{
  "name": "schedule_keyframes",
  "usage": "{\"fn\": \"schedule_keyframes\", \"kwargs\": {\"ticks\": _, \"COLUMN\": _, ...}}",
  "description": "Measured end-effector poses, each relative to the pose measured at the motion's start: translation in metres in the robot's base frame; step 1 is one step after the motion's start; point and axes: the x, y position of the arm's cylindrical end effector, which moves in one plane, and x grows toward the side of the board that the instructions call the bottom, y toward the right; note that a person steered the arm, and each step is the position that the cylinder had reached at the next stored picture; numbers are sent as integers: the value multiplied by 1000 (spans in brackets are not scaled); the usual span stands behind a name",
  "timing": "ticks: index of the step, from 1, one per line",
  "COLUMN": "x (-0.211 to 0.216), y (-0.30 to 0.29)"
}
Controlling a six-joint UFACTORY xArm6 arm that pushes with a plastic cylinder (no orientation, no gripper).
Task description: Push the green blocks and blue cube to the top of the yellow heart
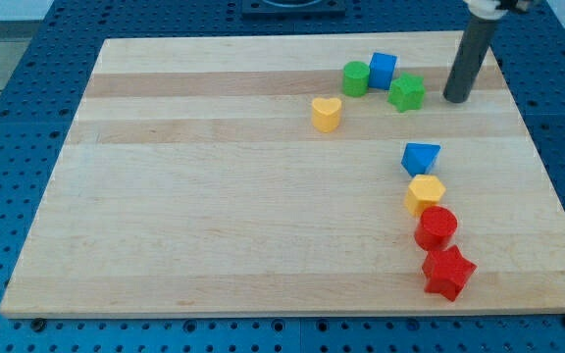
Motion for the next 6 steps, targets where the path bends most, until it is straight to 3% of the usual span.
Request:
{"fn": "schedule_keyframes", "kwargs": {"ticks": 2, "x": 1, "y": -120}}
{"fn": "schedule_keyframes", "kwargs": {"ticks": 3, "x": 2, "y": -153}}
{"fn": "schedule_keyframes", "kwargs": {"ticks": 4, "x": 2, "y": -134}}
{"fn": "schedule_keyframes", "kwargs": {"ticks": 5, "x": -5, "y": -68}}
{"fn": "schedule_keyframes", "kwargs": {"ticks": 6, "x": -40, "y": -56}}
